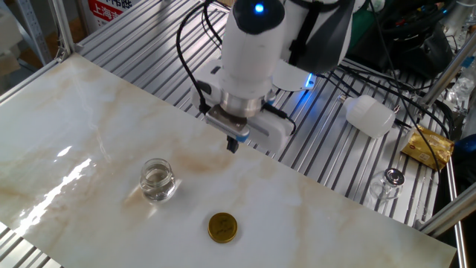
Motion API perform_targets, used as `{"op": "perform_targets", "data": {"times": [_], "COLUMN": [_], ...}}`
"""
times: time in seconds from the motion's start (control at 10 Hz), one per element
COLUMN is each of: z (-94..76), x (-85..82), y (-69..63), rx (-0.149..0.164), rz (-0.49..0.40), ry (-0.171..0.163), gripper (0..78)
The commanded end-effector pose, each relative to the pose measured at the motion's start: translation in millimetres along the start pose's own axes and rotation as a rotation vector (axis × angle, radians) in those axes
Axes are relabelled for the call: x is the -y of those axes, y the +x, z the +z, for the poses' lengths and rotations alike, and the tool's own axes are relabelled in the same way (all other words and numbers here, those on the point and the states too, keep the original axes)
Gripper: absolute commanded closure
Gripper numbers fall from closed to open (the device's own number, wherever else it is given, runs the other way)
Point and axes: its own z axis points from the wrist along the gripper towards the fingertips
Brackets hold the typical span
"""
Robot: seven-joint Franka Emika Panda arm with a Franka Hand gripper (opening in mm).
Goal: Screw the lid onto the jar
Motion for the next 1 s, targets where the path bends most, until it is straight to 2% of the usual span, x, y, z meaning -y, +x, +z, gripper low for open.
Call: {"op": "perform_targets", "data": {"times": [0.1, 1.0], "z": [7.4, 34.7], "x": [-5.6, -7.8], "y": [-7.9, -36.5], "rx": [0.017, 0.042], "rz": [0.009, -0.002], "ry": [-0.002, -0.001], "gripper": [77.6, 77.6]}}
